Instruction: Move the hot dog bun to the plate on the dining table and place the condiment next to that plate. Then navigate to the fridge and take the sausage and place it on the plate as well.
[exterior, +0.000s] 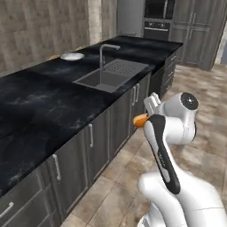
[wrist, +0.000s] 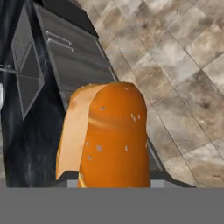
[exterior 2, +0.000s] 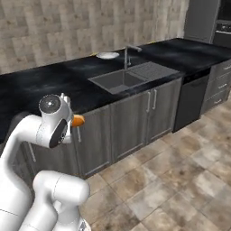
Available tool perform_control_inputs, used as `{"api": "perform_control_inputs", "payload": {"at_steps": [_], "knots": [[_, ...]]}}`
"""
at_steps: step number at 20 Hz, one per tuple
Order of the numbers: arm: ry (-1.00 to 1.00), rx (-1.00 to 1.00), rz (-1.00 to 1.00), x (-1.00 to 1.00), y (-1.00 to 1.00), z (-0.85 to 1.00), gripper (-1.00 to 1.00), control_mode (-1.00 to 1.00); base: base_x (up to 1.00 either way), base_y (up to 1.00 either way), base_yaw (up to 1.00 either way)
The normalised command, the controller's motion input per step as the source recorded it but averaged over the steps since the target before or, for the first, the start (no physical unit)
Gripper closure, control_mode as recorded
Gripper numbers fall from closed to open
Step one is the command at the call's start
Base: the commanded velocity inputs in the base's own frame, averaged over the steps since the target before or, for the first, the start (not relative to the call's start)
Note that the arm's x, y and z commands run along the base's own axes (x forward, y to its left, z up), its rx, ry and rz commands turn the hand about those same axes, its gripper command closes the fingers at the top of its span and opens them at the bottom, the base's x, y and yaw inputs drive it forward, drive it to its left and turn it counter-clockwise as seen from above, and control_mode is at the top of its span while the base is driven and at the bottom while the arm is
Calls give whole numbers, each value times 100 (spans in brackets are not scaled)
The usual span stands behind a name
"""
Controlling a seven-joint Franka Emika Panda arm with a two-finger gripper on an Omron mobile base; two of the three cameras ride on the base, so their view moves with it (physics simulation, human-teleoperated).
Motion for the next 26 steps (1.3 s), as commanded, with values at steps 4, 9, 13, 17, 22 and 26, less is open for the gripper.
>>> {"api": "perform_control_inputs", "payload": {"at_steps": [4, 9, 13, 17, 22, 26], "knots": [[0, 0, 0, 0, 0, 0, 100, 100, -30, 100, 34], [0, 0, 0, 0, 0, 0, 100, 100, -62, 100, 30], [0, 0, 0, 0, 0, 0, 100, 100, -75, 100, 29], [0, 0, 0, 0, 0, 0, 100, 100, -43, 100, 23], [0, 0, 0, 0, 0, 0, 100, 100, 21, 100, 0], [0, 0, 0, 0, 0, 0, 100, 100, 38, 100, 0]]}}
